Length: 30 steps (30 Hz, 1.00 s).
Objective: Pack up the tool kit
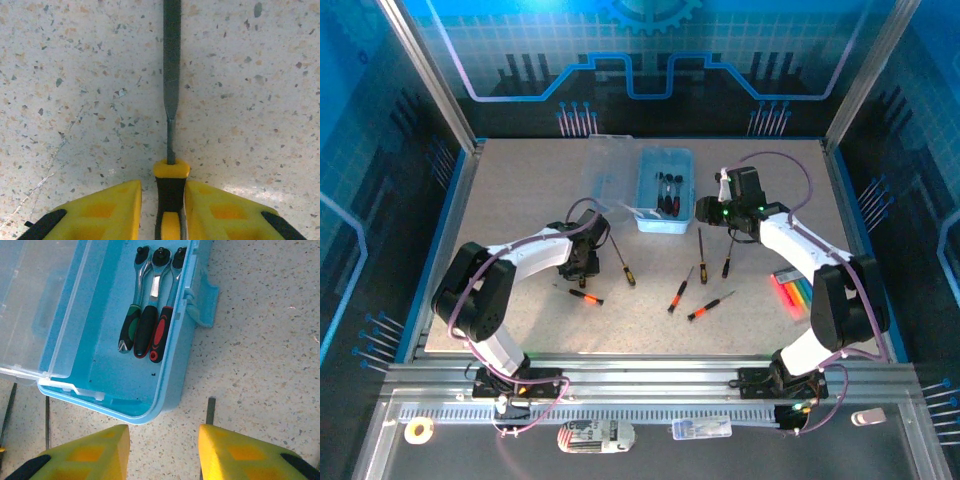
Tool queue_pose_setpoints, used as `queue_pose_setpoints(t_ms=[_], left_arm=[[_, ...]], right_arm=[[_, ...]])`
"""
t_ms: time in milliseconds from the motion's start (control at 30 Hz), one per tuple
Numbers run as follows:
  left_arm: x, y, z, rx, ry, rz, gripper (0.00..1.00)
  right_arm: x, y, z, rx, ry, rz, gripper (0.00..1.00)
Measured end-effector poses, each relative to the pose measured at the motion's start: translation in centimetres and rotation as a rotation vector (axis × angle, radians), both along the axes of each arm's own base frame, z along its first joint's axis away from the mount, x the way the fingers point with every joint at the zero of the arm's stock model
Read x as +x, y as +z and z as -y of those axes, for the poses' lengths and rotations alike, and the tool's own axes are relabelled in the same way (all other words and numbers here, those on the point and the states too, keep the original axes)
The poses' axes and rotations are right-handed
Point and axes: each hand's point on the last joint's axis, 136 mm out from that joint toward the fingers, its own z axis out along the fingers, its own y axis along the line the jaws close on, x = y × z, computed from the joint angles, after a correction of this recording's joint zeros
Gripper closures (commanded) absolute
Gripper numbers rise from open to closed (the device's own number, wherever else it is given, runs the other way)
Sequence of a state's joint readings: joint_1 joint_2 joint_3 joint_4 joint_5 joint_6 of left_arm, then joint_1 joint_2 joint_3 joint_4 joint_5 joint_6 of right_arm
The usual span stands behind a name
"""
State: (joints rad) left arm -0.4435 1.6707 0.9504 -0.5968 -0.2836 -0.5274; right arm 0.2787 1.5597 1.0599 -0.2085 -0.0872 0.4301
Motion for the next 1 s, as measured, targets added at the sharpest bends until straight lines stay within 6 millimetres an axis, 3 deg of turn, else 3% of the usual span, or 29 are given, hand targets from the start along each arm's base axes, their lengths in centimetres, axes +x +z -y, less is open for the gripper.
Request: queue_pose_setpoints(t_ms=[167, 433, 700, 800, 1000], left_arm=[[0.1, -0.2, -0.2, -0.001, 0.009, -0.004, 0.68], [0.3, -0.8, -0.1, -0.017, 0.012, -0.028, 0.85], [0.5, -0.6, 0.0, -0.029, 0.014, -0.023, 0.92], [0.6, 0.2, 0.0, -0.04, 0.016, -0.001, 0.92], [0.9, 4.1, 0.2, -0.095, 0.012, 0.114, 0.92]], right_arm=[[0.0, 0.7, 0.0, 0.005, 0.0, 0.018, 0.57], [-0.1, 1.4, 0.0, 0.012, 0.003, 0.033, 0.57], [-0.5, 2.1, -0.6, 0.034, 0.026, 0.04, 0.57], [-0.7, 2.2, -1.1, 0.045, 0.044, 0.039, 0.57], [-1.4, 2.9, -2.4, 0.074, 0.09, 0.047, 0.56]])
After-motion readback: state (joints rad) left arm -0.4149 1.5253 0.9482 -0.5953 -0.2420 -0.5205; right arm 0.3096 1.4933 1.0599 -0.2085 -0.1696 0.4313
